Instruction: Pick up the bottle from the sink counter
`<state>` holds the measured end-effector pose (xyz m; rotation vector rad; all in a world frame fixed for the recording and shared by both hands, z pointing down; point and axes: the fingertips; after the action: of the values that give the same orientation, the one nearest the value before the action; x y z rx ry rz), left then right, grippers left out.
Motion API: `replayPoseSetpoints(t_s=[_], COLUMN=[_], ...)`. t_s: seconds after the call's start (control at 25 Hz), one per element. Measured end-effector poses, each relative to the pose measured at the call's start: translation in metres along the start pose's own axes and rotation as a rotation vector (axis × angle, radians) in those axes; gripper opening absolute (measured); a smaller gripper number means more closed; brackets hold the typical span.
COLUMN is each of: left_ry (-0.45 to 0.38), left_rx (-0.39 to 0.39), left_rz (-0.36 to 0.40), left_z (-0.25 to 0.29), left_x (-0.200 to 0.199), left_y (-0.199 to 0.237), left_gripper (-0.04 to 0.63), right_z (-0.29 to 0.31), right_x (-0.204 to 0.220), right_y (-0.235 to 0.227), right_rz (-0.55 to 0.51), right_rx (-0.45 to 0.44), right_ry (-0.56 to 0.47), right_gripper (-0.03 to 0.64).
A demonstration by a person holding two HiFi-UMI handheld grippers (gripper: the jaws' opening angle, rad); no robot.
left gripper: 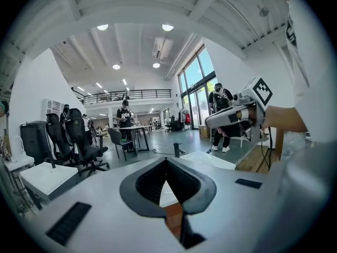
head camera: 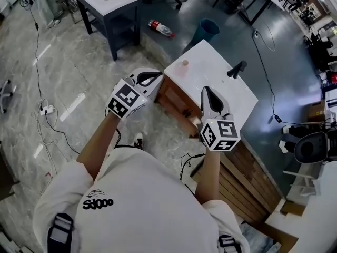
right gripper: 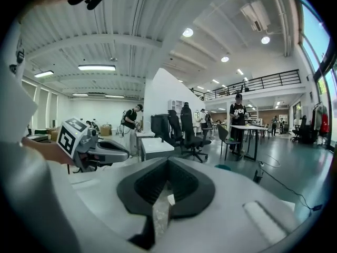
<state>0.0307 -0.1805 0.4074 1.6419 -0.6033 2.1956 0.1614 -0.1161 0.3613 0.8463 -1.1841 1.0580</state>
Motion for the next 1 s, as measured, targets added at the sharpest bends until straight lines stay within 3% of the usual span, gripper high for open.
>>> replayPoseSetpoints(t_s=[0.2, 0.56, 1.0], left_ry=[0.009, 0.038, 0.101], left_rx=[0.035, 0.08, 0.027], left_rz=[-0.007, -0.023, -0.069], left_z=[0.014, 0.03, 0.042], left_x=[0.011, 0.029, 0.06], left_y=[0.015, 0.034, 0.073], left_gripper=[0.005, 0.005, 0.005], right_z=[0.018, 0.051, 0.102], right_x=[0.011, 0.034, 0.071], right_y=[-0.015, -0.022, -0.033], right_rz=[0.049, 0.102, 0.117], right_rx=[0.057, 0.073, 0.025], right_ry=[0.031, 0.087, 0.181], right_gripper=[0.011, 0.012, 0.103])
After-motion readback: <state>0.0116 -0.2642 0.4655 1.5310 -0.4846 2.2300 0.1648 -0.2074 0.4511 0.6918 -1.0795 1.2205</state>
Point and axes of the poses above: the fingertips, and each gripper's own axes: z forward along the fingers, y to its left, x out of its underside, and after that the axes turned 5 degrees about -x, right-handed
